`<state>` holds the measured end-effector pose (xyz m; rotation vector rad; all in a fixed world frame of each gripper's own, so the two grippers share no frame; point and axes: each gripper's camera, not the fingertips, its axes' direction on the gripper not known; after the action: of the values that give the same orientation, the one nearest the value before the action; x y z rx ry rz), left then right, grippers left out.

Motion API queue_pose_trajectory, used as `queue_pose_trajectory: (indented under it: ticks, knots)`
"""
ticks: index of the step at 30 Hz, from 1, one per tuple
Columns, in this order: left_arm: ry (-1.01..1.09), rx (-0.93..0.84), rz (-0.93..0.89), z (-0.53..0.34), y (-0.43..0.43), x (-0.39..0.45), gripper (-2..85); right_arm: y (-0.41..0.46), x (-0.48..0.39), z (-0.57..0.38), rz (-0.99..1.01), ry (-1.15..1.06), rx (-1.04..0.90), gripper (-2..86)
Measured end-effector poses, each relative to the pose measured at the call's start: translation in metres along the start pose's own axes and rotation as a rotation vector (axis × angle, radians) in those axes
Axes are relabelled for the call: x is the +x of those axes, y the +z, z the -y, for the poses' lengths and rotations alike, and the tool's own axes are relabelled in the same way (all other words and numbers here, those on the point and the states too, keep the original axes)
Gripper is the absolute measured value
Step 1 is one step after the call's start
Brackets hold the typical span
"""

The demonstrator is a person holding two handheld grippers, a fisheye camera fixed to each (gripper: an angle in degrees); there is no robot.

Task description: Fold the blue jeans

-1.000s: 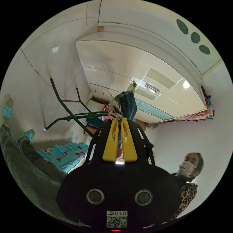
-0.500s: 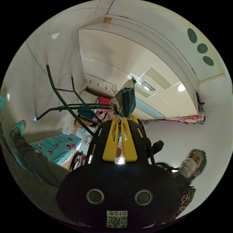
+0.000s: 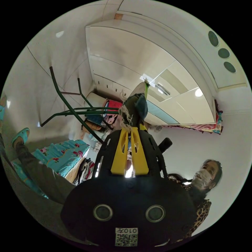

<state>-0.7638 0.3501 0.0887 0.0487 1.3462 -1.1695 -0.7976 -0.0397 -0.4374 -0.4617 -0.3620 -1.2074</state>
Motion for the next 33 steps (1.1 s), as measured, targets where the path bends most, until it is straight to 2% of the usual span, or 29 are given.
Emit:
queue_pose_trajectory:
  ticks: [4,6,7,10,13,19,21,22,24,26,31,33]
  knots:
    - [0.021,-0.011,0.014,0.001,0.001,0.009,0.4,-0.004,0.018,-0.03,0.074,-0.013,0.004,7.5]
    - [0.024,-0.017,0.017,0.0,0.001,0.01,0.3,-0.017,0.034,-0.062,0.357,-0.101,0.064,6.7]
    - [0.023,-0.017,0.02,0.0,0.001,0.011,0.3,-0.021,0.038,-0.072,0.426,-0.127,0.083,5.7]
    - [0.047,-0.017,0.002,-0.003,0.003,0.022,0.3,-0.029,0.071,-0.135,0.442,-0.01,0.115,3.2]
    - [0.118,-0.041,0.016,-0.006,0.008,0.052,0.3,-0.028,0.117,-0.226,0.417,0.249,0.132,2.9]
    - [0.213,-0.048,0.057,-0.015,0.03,0.104,0.1,-0.013,0.215,-0.508,0.492,1.058,0.327,3.0]
    - [0.224,-0.036,0.052,-0.018,0.039,0.112,0.1,-0.005,0.224,-0.644,0.506,1.453,0.496,3.3]
    - [0.239,-0.03,0.056,-0.019,0.045,0.118,0.1,-0.002,0.223,-0.675,0.527,1.514,0.553,3.4]
    - [0.254,-0.012,0.068,-0.022,0.053,0.128,0.2,0.009,0.214,-0.779,0.58,1.712,0.792,4.3]
    - [0.293,-0.004,0.074,-0.025,0.064,0.142,0.2,0.017,0.208,-0.833,0.573,1.765,0.923,5.4]
    - [0.391,0.051,0.114,-0.04,0.091,0.175,0.3,0.049,0.221,-0.937,0.607,1.917,1.034,8.3]
    - [0.388,0.081,0.13,-0.043,0.095,0.177,0.3,0.063,0.235,-0.984,0.637,1.929,1.184,8.6]
